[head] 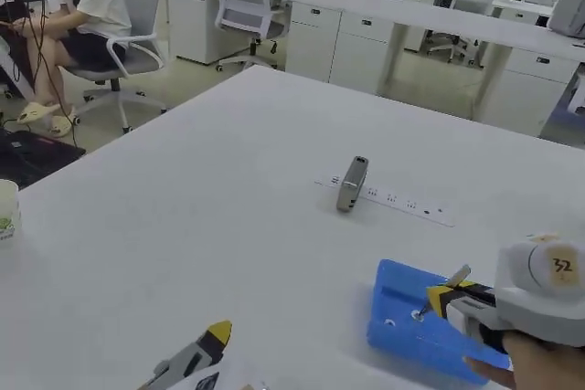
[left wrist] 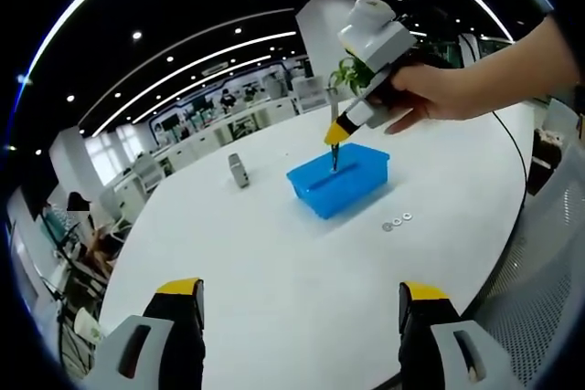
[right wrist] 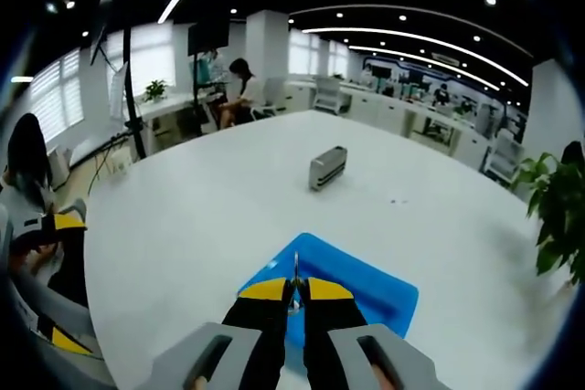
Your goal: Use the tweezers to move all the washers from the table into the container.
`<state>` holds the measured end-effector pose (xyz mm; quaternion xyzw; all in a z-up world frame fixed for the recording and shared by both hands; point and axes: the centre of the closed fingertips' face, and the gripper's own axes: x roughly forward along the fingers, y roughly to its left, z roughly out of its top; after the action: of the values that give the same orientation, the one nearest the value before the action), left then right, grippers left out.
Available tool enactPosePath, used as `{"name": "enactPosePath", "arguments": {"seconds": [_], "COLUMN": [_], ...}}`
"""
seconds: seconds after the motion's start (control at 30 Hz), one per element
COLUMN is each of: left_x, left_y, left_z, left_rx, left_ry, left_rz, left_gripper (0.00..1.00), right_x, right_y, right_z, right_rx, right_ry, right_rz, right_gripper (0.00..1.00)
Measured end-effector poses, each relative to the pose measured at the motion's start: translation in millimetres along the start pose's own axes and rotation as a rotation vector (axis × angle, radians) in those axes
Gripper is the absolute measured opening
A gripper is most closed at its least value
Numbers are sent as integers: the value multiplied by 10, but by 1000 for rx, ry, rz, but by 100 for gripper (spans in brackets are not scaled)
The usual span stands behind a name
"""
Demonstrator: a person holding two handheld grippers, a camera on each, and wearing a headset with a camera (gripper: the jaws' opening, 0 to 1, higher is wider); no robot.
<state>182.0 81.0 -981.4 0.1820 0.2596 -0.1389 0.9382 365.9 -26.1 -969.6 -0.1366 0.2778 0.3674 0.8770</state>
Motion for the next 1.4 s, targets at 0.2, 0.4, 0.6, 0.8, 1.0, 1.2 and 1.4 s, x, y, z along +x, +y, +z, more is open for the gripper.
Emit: {"name": "enactPosePath", "arguments": {"seconds": [0.2,0.4,0.6,0.8,1.0,1.2,1.4], "left_x": [-2,4,5,8,7,4,-1], "left_y": [-32,-28,-25,-22,-22,-18,-22], "left_z": [22,5,-5,-9,-14,-13,-5], "left_rx": [1,5,11,10,11,11,11], "left_ry": [-10,-2,5,5,8,7,4], "left_rz": [-14,-10,-7,-6,-5,-3,-5], "left_gripper": [91,91,91,91,91,91,91], "right_x": [145,241,297,345,386,399,320], "right_y": [-62,-88,-35,6,35,22,1], "right_z": [-171,-339,-446,-458,-457,-456,-407], "right_rx": [36,22,22,26,33,59,99], "right_ry": [49,95,121,126,122,122,95], "right_rz": [-6,-12,-6,-2,-3,-12,-28], "right_gripper": [1,1,2,2,2,2,3]}}
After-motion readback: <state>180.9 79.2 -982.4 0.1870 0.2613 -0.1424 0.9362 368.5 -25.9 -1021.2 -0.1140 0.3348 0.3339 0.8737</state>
